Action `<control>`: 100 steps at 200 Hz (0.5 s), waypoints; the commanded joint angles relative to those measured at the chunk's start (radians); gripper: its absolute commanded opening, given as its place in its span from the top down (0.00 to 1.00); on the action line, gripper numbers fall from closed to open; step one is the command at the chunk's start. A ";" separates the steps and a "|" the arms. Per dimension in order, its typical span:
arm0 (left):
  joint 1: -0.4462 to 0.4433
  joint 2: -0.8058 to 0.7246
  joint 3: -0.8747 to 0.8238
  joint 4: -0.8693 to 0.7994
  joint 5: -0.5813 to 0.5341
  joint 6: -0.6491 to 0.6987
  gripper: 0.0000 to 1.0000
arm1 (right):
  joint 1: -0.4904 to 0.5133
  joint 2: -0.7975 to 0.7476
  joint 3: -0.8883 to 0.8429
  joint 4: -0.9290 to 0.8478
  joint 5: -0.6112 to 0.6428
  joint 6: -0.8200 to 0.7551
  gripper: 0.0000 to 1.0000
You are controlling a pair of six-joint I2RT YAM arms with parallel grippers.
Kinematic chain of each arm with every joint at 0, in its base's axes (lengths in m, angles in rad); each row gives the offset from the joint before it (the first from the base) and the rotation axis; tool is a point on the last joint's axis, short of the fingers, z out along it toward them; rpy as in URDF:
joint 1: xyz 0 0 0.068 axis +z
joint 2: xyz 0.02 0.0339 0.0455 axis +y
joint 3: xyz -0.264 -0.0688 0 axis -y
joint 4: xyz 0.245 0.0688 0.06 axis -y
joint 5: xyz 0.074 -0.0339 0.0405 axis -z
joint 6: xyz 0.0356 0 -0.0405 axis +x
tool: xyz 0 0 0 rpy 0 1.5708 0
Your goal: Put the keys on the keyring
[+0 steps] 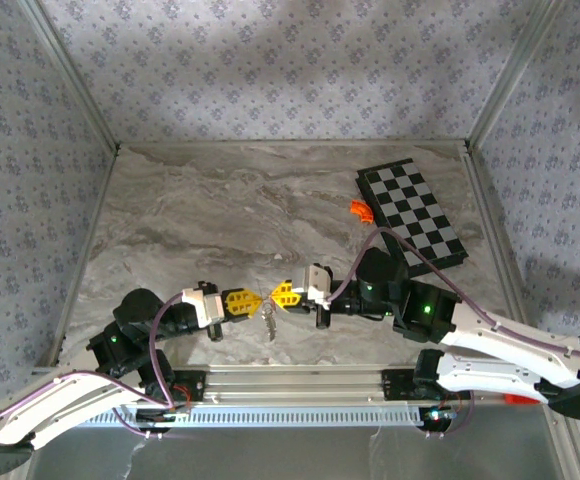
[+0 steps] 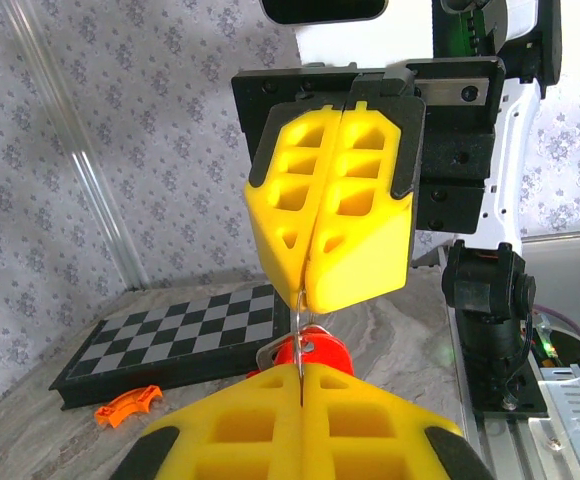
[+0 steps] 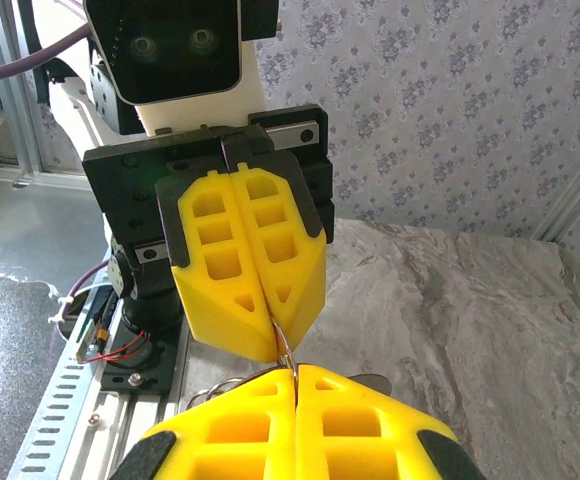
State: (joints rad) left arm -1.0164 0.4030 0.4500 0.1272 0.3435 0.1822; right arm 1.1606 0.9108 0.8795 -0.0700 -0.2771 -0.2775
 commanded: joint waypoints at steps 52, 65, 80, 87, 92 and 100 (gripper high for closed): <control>-0.007 0.000 0.044 0.041 0.020 0.008 1.00 | -0.004 0.021 -0.010 0.024 -0.015 0.003 1.00; -0.007 0.000 0.044 0.040 0.020 0.008 1.00 | -0.005 0.022 -0.011 0.025 -0.017 0.001 1.00; -0.007 0.000 0.044 0.040 0.020 0.010 1.00 | -0.004 0.021 -0.010 0.024 -0.020 0.000 1.00; -0.007 0.002 0.045 0.039 0.020 0.011 1.00 | -0.005 0.022 -0.010 0.025 -0.023 0.000 1.00; -0.007 0.002 0.046 0.040 0.019 0.011 1.00 | -0.004 0.023 -0.008 0.024 -0.022 -0.001 1.00; -0.007 0.004 0.045 0.040 0.019 0.013 1.00 | -0.005 0.023 -0.007 0.025 -0.025 -0.003 1.00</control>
State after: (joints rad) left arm -1.0164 0.4030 0.4503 0.1230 0.3363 0.1825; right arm 1.1595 0.9176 0.8795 -0.0704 -0.2810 -0.2779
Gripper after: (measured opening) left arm 0.043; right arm 0.052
